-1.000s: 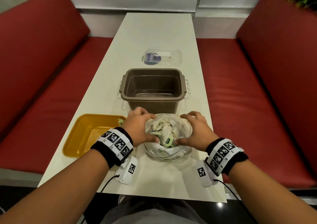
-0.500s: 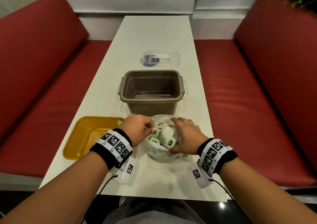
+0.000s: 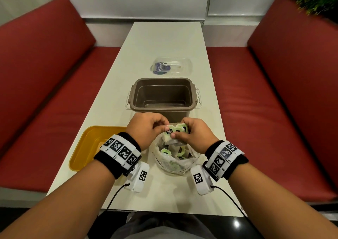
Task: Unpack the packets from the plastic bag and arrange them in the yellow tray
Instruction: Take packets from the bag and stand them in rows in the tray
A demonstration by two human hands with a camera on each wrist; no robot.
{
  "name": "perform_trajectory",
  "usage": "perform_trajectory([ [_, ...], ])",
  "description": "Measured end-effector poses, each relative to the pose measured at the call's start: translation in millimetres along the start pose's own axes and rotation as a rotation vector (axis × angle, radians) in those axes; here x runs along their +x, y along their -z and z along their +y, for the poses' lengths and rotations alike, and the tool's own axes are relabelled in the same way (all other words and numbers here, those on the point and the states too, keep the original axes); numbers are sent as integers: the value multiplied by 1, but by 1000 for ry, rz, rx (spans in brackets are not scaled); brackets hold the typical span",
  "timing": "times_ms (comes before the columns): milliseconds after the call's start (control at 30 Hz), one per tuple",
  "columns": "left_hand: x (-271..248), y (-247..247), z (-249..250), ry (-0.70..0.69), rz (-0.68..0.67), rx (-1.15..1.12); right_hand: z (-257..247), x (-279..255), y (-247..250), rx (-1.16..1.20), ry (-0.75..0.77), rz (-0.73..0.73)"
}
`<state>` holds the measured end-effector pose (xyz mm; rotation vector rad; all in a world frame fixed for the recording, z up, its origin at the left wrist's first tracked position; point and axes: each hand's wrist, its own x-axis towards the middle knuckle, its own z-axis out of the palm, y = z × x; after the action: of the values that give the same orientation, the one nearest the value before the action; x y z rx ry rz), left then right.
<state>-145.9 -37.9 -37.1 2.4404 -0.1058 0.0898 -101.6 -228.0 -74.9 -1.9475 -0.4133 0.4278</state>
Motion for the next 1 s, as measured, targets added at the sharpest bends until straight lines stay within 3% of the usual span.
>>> perform_trajectory([
  [200, 0, 14, -6, 28, 41, 49, 9, 1, 2, 198, -74, 40],
  [400, 1, 31, -11, -24, 14, 198, -6, 3, -4, 206, -10, 48],
  [633, -2, 46, -19, -14, -27, 191, -31, 13, -29, -23, 126, 6],
  [833, -6, 64, -27, -37, -43, 184, -43, 27, -58, -203, 137, 20],
  [1000, -6, 82, -51, 95, -65, 152, -43, 39, -80, -309, 88, -10],
])
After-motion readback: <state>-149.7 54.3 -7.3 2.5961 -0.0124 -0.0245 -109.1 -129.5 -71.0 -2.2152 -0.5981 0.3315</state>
